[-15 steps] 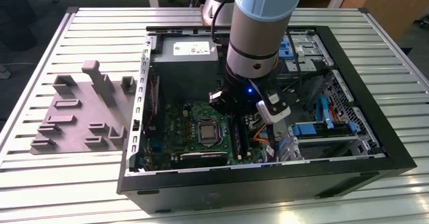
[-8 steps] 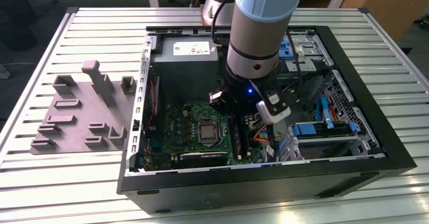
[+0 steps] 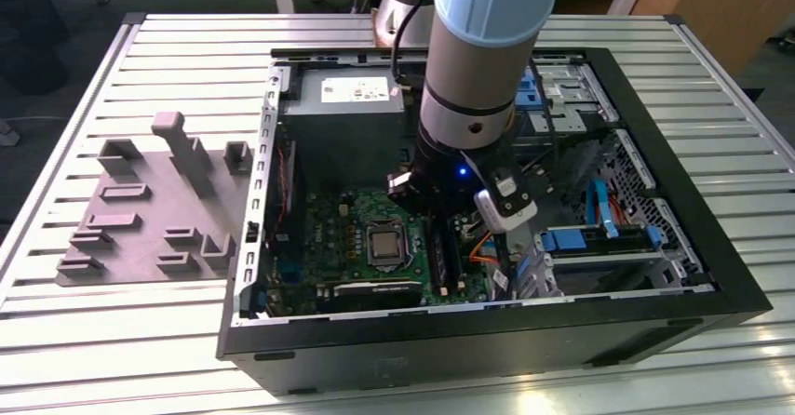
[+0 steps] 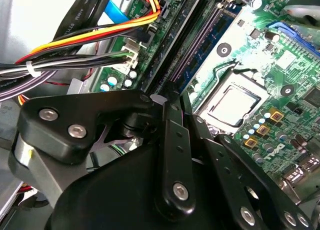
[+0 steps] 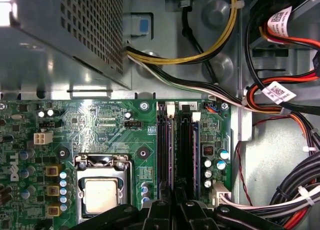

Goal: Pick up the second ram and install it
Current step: 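Insert the second ram into the second slot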

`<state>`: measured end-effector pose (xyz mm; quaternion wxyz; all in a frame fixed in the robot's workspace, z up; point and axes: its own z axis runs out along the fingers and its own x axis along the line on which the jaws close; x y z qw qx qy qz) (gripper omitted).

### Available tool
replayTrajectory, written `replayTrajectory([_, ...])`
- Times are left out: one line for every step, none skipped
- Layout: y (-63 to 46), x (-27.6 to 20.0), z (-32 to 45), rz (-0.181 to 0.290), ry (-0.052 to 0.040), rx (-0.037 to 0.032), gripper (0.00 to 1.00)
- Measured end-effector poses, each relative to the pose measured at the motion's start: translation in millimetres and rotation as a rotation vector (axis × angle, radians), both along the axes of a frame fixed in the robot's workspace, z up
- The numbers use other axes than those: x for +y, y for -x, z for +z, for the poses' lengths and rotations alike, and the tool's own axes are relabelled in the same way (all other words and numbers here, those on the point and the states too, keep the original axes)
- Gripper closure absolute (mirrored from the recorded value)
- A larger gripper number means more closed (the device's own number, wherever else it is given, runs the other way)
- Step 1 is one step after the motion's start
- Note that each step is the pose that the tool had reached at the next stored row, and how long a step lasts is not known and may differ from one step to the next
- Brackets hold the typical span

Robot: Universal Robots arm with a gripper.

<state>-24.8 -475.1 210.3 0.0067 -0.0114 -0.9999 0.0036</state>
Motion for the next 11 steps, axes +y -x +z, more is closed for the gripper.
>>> replayTrajectory([0.0, 0.0, 0.0, 0.0, 0.0001, 0.0001, 0.86])
replayTrajectory([0.0, 0.0, -0.2, 0.0, -0.0001, 0.0, 0.86])
replayTrajectory([0.0, 0.0, -0.2, 0.0, -0.0002, 0.0, 0.86])
replayTrajectory([0.0, 0.0, -0.2, 0.0, -0.0002, 0.0001, 0.86])
replayTrajectory([0.0, 0.1, -0.1, 0.0, -0.0003, 0.0002, 0.86])
replayTrajectory([0.0, 0.1, 0.1, 0.0, -0.0004, 0.0003, 0.86])
replayTrajectory([-0.1, 0.1, 0.6, 0.0, -0.0002, 0.0006, 0.86])
replayTrajectory([-0.1, 0.0, 1.1, 0.0, -0.0002, 0.0009, 0.86])
replayTrajectory([-0.1, 0.0, 1.8, 0.0, -0.0003, 0.0011, 0.86])
replayTrajectory([-0.2, 0.1, 2.2, 0.0, -0.0003, 0.0013, 0.86])
replayTrajectory([-0.2, 0.1, 2.3, 0.0, -0.0004, 0.0016, 0.86])
